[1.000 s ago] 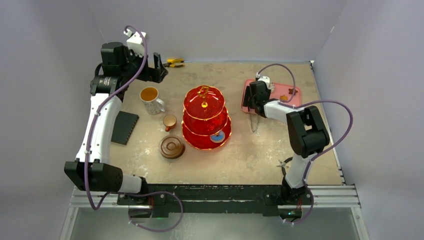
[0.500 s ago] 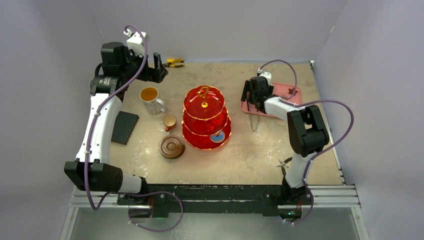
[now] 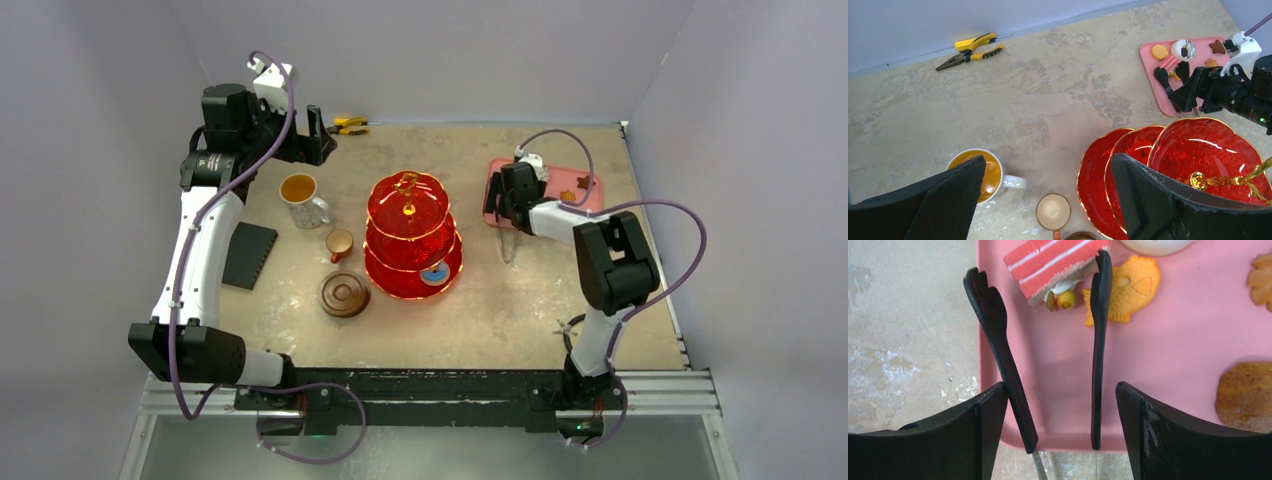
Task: Serve the afternoon tea
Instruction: Pick up the clamp from the tray, then pick up the desert from the tray.
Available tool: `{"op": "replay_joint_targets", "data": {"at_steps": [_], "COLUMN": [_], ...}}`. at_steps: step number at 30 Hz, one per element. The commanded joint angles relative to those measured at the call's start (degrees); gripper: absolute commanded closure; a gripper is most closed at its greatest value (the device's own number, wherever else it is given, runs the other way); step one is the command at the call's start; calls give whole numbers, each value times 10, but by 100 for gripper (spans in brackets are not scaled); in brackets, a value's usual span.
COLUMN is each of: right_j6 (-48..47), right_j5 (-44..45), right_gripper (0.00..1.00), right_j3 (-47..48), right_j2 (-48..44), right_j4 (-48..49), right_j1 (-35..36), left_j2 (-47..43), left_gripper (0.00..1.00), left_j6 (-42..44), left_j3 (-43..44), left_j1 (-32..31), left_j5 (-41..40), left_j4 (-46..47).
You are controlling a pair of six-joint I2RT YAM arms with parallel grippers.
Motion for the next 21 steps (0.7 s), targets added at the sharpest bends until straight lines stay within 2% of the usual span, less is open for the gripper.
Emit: {"op": "replay_joint_targets", "data": {"at_steps": [1, 5, 14, 21], "right_j6": [-7, -1, 0, -4], "right_j5": [9, 36, 28, 26], "right_gripper": [20, 28, 33, 45], "right_j3": [39, 56, 59, 61], "right_j2": [15, 31, 41, 36], "right_j4": [7, -14, -14, -7], "right_j1": [-2, -2, -2, -3], "left_j2": [-8, -6, -4, -4], "left_gripper": [4, 4, 4, 4], "left_j6": [-4, -5, -6, -5], "left_j3": [23, 28, 33, 34], "left_j1": [7, 6, 6, 6], "left_j5": [9, 9, 11, 9], "left_j4": [14, 14, 12, 9]}}
